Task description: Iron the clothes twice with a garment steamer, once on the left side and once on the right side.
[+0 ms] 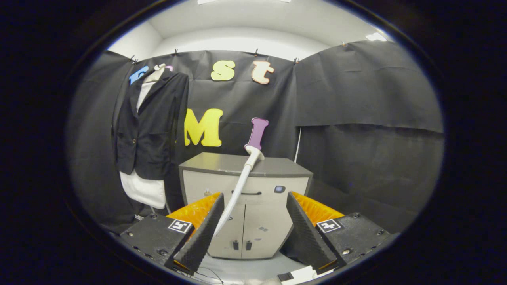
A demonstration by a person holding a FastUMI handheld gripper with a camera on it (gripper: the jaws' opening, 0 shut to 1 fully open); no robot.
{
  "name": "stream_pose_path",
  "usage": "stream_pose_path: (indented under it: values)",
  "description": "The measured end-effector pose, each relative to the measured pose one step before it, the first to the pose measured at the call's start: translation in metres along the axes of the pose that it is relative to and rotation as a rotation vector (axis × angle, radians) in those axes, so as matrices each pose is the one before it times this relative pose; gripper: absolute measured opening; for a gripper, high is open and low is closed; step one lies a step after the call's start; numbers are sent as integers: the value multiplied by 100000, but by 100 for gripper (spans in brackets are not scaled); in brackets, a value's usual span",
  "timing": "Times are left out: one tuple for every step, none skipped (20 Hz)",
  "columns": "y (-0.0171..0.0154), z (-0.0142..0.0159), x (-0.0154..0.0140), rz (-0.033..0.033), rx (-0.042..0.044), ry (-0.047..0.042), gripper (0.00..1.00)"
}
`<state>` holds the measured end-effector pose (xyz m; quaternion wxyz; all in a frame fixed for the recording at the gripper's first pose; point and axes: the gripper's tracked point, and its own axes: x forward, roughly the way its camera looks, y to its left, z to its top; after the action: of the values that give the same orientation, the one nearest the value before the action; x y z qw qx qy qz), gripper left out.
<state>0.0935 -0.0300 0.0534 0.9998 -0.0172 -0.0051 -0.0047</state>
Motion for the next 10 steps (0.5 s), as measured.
stream_pose_path:
  values:
    - [-583,565,1784,21,430,242,99]
    - [-347,649,1670,688,103,-158,99]
    - [-437,805,1899,489,490,202,99]
    - [-301,834,1960,1289,1328,-161,100]
    - [-76,952,2093,1739,1749,330,100]
    - [-173,599,2251,1507,1782,1321,100]
    - [-283,660,2186,1304,1773,1190,100]
    - [-286,647,2232,770,1441,1232,100]
    - [-399,469,2132,-315,399,1796,99]
    - [-337,646,2213,-245,-572,1408,100]
